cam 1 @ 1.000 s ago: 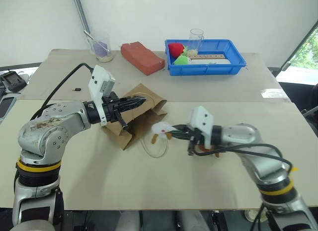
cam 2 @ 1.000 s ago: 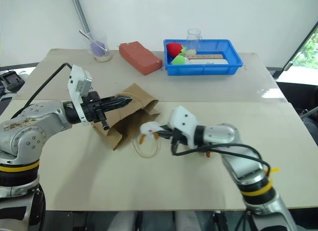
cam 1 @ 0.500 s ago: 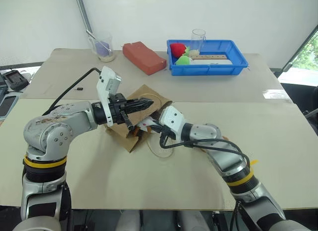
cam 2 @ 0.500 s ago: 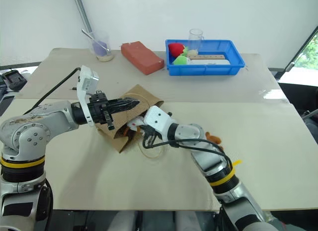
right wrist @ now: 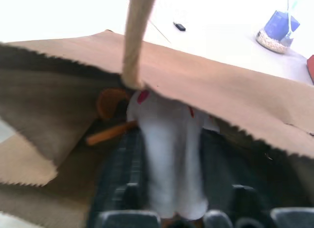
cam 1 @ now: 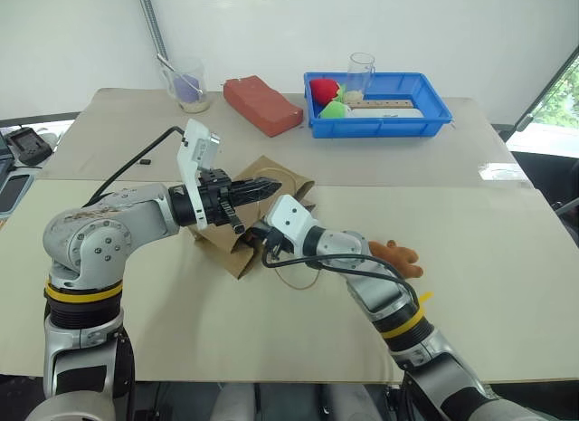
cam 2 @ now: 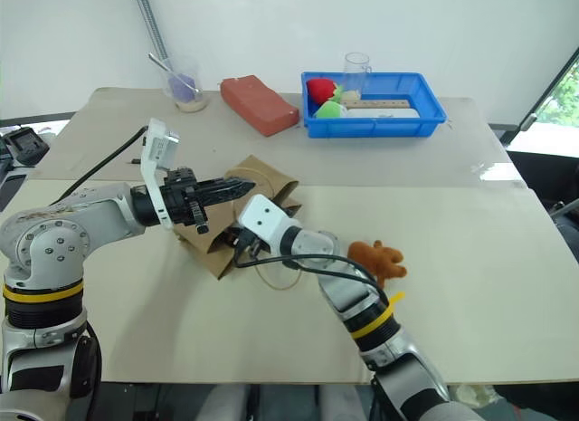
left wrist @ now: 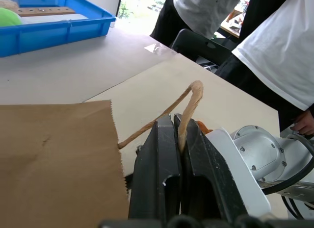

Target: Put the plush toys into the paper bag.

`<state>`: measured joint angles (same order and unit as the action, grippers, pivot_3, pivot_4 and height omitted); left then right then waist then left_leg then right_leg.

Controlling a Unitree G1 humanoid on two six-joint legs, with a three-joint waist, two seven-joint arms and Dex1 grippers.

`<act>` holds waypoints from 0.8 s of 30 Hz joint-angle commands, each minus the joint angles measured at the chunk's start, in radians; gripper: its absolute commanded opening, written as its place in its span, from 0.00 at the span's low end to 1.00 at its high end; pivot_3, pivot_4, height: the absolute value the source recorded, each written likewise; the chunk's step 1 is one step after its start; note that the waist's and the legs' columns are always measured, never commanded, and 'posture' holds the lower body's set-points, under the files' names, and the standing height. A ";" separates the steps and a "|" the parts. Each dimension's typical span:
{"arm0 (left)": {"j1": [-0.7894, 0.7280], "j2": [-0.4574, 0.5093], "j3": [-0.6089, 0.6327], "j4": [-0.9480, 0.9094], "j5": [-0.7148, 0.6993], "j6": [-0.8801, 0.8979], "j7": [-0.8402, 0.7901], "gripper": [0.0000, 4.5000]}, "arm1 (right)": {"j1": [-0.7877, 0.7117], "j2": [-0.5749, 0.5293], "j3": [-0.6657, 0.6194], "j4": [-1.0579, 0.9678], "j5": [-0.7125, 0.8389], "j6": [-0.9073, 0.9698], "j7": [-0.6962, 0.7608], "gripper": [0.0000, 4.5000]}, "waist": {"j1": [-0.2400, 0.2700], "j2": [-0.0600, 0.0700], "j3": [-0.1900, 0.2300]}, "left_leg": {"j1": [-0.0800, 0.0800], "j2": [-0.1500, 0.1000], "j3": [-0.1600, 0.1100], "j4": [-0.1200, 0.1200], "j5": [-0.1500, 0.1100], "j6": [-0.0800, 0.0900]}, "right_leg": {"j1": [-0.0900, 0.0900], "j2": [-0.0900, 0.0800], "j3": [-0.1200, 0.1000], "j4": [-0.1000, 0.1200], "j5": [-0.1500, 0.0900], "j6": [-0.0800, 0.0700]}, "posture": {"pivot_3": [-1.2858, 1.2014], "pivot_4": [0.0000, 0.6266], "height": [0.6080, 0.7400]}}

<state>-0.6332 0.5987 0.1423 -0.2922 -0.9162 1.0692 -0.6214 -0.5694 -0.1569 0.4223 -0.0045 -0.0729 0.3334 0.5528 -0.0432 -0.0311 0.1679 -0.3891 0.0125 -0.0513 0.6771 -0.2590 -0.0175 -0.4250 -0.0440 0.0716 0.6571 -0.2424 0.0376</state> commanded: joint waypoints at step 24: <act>0.079 -0.080 -0.043 -0.067 0.109 -0.112 0.058 0.00 | 0.474 -0.687 -0.462 -0.428 0.209 0.024 0.329 0.73 | 0.005 0.000 0.000 | 0.000 0.000 0.001 0.001 0.000 0.000 | 0.003 0.000 0.000 -0.004 0.000 0.000 | 0.52 0.24 1.00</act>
<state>-0.5438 0.5080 0.0834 -0.3244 -0.7888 0.9654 -0.5489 -0.1048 -0.8255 -0.0071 -0.4331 0.1576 0.4087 0.8764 -0.0381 -0.0313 0.1680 -0.3890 0.0123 -0.0497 0.6776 -0.2591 -0.0172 -0.4218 -0.0437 0.0718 0.6532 -0.2427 0.0381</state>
